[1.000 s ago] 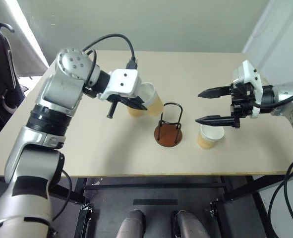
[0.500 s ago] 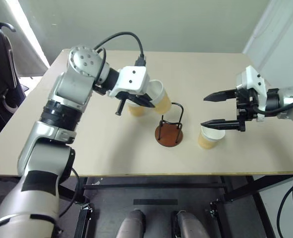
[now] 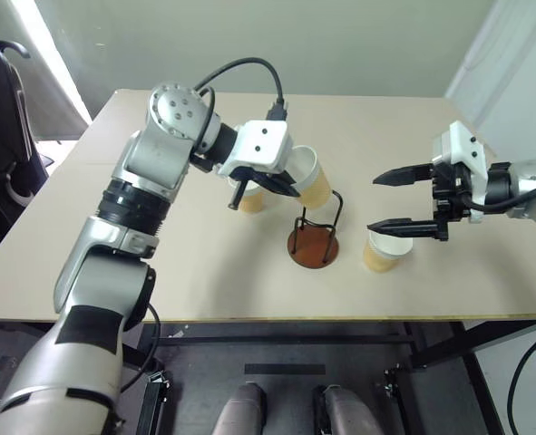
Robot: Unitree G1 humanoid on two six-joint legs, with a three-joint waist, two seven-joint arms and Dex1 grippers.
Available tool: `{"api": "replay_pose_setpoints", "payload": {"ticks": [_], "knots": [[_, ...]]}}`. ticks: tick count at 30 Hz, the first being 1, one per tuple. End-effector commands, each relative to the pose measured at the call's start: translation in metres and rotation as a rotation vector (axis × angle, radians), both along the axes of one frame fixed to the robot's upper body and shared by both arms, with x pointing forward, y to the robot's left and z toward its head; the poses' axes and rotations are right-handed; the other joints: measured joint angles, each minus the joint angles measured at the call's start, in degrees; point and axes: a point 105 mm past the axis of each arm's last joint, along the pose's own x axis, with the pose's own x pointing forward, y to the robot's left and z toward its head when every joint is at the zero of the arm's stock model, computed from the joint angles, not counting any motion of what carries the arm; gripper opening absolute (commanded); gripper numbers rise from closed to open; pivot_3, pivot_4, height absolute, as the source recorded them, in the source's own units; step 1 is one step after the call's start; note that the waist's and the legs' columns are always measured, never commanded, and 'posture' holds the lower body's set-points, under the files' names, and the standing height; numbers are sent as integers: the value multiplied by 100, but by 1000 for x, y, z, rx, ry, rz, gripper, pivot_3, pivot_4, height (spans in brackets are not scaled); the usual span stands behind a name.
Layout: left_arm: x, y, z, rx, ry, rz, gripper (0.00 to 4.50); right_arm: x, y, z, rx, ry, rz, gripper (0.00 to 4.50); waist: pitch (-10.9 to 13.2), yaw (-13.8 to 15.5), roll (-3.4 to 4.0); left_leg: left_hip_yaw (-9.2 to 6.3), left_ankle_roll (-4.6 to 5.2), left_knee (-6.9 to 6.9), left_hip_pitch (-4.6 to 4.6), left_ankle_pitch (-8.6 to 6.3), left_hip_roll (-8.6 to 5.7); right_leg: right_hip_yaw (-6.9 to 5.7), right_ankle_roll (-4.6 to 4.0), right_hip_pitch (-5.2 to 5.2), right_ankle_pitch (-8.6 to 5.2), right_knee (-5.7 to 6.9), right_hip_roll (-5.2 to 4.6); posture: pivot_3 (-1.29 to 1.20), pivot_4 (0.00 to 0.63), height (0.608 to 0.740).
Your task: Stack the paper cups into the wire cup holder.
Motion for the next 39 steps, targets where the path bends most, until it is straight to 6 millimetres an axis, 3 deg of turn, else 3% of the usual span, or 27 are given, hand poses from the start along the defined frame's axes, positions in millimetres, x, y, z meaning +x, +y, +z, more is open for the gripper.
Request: {"api": "replay_pose_setpoints", "payload": {"ticks": [1, 12, 20, 28, 39], "knots": [[-6, -5, 11, 0, -36, -40, 39, -5, -3, 14, -1, -71, -4, 4500, 0, 4, 0, 0, 0, 0, -1, 0, 0, 0, 0, 0, 0, 0, 0, 0, 150, 740], [-18, -9, 32, -15, -62, -76, 39, -5, -4, 15, -9, -68, -1, 4500, 0, 6, 0, 0, 2, 1, -2, -1, 0, 0, 3, 0, -1, -1, 0, 0, 150, 740], [-20, -3, 17, 46, -17, -70, 39, -4, -11, 18, -21, -74, -9, 4500, 0, 4, 0, 1, 2, 1, -1, -1, 0, 1, 4, 0, -1, -1, 0, 0, 150, 740], [-18, -5, 16, 39, -2, -74, 39, -2, -18, 38, -34, -150, -22, 4500, 0, 19, 0, 1, 2, 2, -1, -1, 0, 1, 4, 1, -1, 0, 0, 0, 150, 740], [-15, -7, 4, 74, 8, -81, 39, -4, -20, 40, -38, -157, -28, 4500, 0, 22, 0, 2, 3, 3, -1, -2, 0, 1, 4, 1, -1, -1, -1, 0, 150, 740]]}}
